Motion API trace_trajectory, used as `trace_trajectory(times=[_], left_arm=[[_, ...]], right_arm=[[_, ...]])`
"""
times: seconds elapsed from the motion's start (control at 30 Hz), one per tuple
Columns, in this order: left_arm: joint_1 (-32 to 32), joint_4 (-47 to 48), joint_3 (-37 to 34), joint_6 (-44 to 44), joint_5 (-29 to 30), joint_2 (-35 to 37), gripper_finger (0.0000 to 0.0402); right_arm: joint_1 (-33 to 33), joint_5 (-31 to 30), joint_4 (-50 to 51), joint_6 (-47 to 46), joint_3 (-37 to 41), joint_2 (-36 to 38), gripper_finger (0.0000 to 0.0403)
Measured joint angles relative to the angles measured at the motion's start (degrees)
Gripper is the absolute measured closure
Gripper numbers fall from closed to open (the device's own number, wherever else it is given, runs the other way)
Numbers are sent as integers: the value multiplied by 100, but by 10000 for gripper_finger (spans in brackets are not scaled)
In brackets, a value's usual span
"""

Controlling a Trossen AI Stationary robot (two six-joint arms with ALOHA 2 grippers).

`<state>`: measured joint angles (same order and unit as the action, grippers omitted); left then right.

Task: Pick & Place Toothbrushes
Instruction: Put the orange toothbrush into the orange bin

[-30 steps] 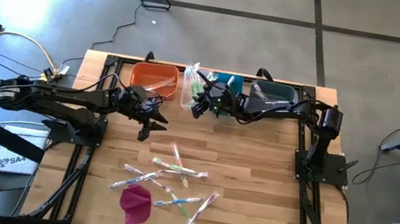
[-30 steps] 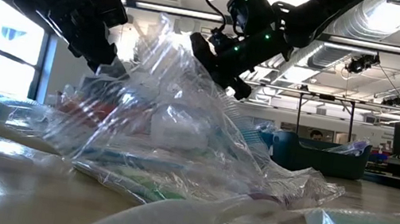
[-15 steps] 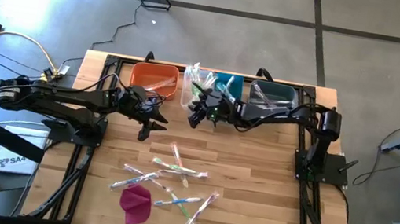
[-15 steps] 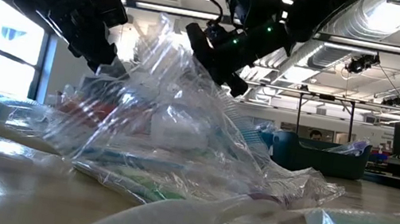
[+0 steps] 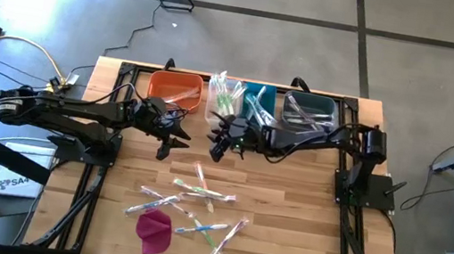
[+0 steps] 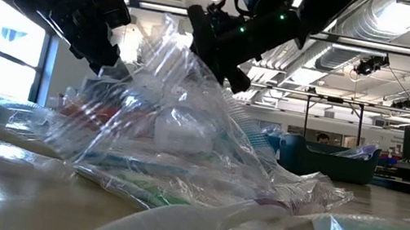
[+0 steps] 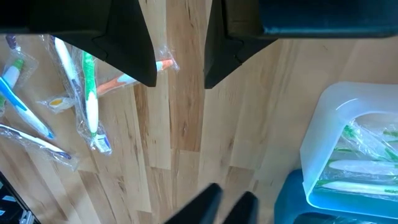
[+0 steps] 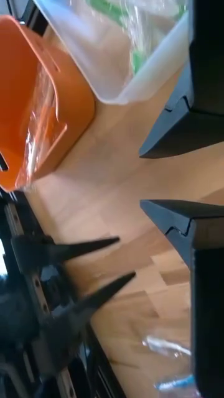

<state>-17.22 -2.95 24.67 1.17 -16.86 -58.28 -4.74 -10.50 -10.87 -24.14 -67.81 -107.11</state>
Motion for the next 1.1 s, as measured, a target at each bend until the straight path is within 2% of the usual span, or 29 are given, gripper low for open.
trace_trajectory(times=[0.43, 1.1], left_arm=[[1, 10, 0, -153, -7, 0, 270], [1, 8, 0, -148, -4, 0, 270]], right_arm=[[244, 4, 0, 39, 0, 0, 293], [210, 0, 13, 191, 0, 0, 293]])
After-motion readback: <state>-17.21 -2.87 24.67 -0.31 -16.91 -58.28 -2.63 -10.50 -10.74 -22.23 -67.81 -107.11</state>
